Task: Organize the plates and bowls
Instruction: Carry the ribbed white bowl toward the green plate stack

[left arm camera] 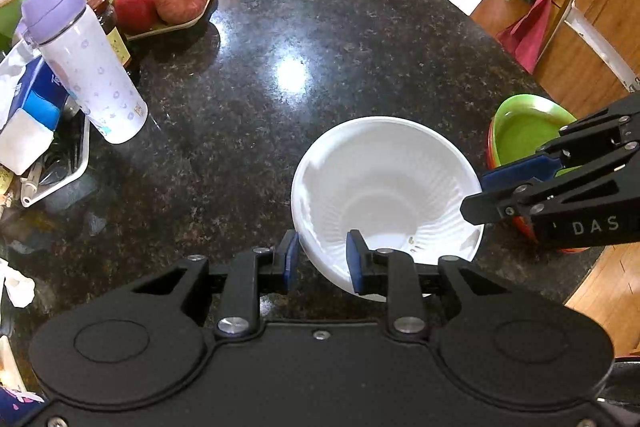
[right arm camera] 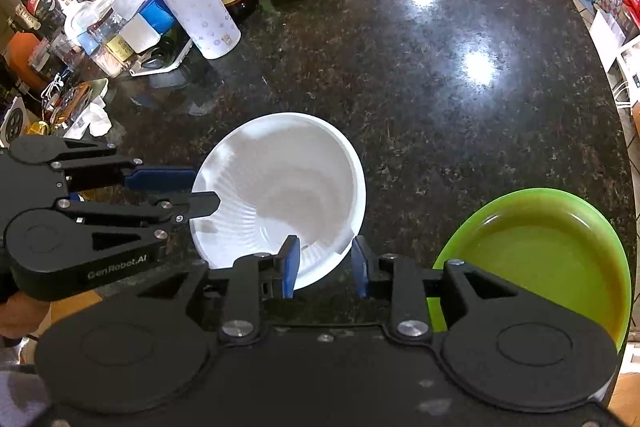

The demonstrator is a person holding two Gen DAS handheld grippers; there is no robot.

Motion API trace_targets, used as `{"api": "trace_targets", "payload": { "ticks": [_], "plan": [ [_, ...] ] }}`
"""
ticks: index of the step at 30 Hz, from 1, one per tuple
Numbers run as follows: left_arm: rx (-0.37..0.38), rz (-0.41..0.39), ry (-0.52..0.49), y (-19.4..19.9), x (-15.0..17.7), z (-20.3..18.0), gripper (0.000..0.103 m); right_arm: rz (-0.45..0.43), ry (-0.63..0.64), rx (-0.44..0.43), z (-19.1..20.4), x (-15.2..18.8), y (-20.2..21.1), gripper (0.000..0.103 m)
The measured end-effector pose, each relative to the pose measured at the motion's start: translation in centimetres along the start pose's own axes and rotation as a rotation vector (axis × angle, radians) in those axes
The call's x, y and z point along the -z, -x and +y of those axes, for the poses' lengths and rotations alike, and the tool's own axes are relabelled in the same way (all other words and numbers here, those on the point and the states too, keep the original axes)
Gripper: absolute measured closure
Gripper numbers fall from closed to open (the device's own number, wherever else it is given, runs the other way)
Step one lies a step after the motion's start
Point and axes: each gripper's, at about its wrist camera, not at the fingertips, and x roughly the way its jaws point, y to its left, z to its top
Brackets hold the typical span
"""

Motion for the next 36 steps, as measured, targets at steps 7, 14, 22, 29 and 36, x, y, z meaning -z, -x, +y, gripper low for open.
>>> {"api": "trace_targets", "payload": {
  "ticks": [7, 14, 22, 29, 36],
  "plan": [
    [-0.014, -0.034, 0.022, 0.8, 0.2, 0.3, 0.067, -0.078, 0.003, 0.009, 0.0, 0.6, 1.3, 0.072],
    [-0.043, -0.1, 0.075, 1.9, 0.5, 0.7, 0.067, -0.228, 0.023, 0.029, 0.5, 1.6, 3.4, 0.073],
    [-0.135, -0.191, 0.181, 2.1, 0.6, 1.1, 0.055, -0.466, 0.035, 0.073, 1.0, 3.4, 4.6, 0.064],
    [-0.256, -0.25, 0.25, 1.3, 0.6, 0.6, 0.051, -0.652, 0.058, 0.165, 1.2, 5.2, 4.2, 0.056],
    [-0.282, -0.239, 0.34, 0.5, 0.9, 0.4, 0.051, -0.834, 0.189, 0.307, 2.3, 6.8, 4.1, 0.054]
  ]
}}
